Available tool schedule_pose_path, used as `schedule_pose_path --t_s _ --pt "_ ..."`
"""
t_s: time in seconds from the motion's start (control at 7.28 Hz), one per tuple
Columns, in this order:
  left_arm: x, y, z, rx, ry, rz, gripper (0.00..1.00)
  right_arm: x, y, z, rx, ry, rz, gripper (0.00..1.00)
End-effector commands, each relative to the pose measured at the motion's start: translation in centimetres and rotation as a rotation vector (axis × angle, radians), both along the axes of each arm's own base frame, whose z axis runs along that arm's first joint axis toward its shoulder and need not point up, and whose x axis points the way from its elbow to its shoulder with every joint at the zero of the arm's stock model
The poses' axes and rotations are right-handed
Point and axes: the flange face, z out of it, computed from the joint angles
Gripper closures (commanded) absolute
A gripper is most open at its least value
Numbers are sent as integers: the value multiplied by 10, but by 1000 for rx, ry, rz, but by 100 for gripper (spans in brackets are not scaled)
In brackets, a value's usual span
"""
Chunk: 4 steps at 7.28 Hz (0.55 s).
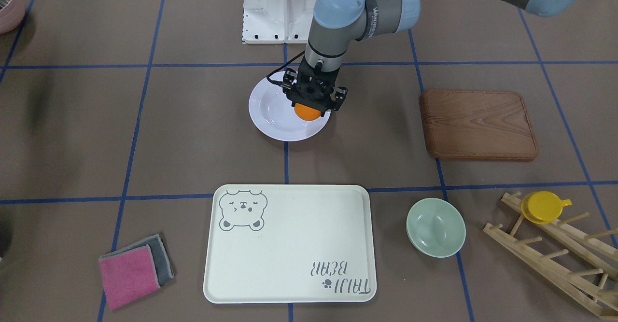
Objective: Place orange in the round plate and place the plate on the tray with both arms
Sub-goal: 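Carry the orange with the left gripper and set it on the white plate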
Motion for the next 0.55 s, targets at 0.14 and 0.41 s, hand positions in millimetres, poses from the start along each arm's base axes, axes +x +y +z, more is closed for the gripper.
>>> schedule_pose_path --t_s 0.14,0.41 --pt "53 32 8 -4 -52 41 100 -8 1 -2 -11 -2 -4 0" --pt "62 37 11 -5 -56 54 100 -9 1 -1 -17 -1 -3 0"
